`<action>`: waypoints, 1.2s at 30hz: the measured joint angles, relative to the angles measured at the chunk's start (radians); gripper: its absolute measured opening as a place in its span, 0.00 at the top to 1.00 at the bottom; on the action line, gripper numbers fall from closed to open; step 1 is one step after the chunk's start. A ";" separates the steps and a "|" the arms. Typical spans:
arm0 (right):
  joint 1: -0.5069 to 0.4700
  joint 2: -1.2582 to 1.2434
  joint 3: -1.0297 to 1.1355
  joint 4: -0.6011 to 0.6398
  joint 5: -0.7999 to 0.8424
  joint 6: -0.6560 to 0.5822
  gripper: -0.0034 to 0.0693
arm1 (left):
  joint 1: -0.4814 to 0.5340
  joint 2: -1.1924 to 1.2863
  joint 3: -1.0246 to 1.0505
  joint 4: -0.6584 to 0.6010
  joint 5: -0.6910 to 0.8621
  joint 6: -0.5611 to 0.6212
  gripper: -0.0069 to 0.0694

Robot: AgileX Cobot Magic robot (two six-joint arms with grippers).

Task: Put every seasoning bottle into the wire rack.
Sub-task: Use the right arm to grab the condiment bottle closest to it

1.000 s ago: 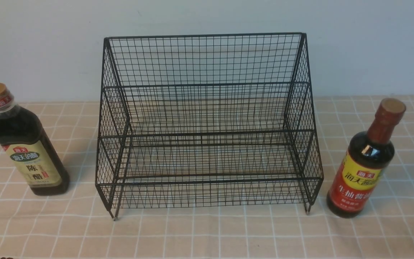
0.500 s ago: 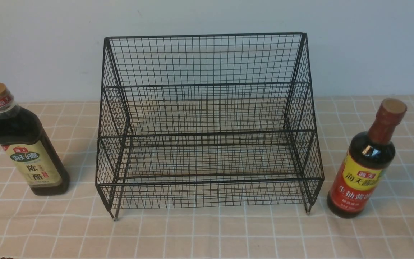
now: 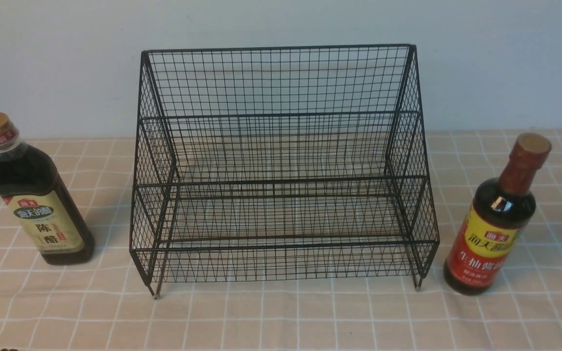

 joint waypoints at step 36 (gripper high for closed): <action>0.219 0.832 -0.224 -0.091 -0.026 -0.026 0.30 | 0.000 0.000 0.000 0.000 0.000 0.000 0.92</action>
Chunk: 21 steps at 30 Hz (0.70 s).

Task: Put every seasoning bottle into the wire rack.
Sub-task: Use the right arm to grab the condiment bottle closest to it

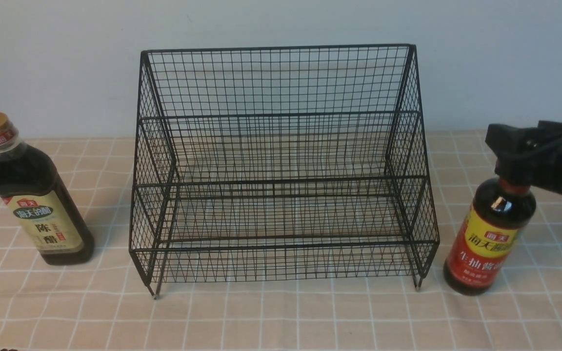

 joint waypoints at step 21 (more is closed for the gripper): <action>0.001 0.063 -0.016 -0.136 0.034 -0.056 0.58 | 0.000 0.000 0.000 0.000 0.000 0.000 0.92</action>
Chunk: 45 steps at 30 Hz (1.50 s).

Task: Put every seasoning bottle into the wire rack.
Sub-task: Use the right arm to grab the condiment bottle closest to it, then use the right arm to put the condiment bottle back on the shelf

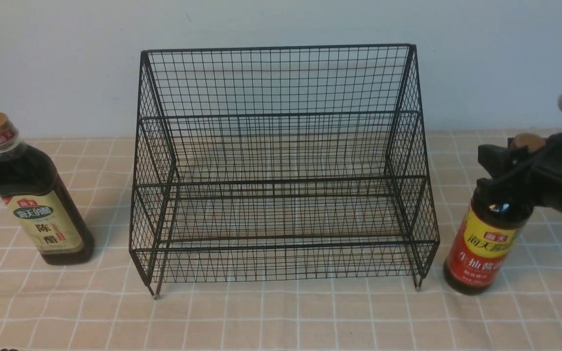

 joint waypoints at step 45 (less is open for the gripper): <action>0.265 0.193 -0.539 0.084 -0.058 -0.010 0.58 | 0.000 0.000 0.000 0.000 0.000 0.000 0.92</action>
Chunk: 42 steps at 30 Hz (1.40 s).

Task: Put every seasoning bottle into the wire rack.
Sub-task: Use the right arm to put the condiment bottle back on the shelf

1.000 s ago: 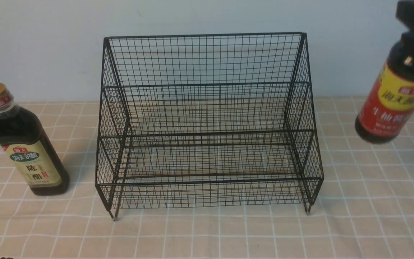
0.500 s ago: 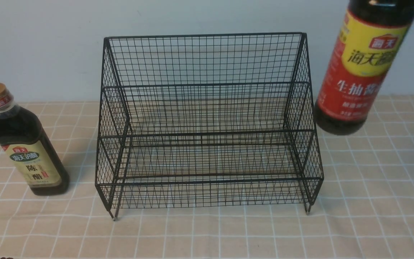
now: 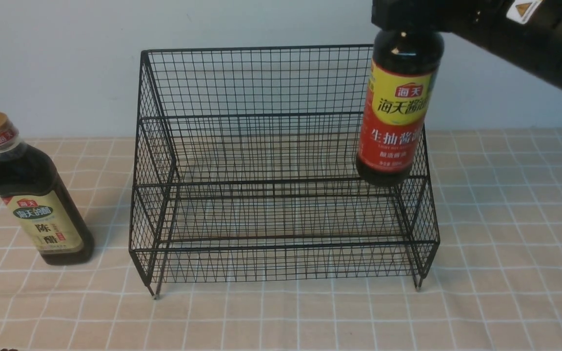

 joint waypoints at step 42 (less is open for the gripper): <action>0.000 0.143 -0.002 -0.004 0.203 0.012 0.58 | 0.000 0.000 0.000 0.000 0.000 0.000 0.92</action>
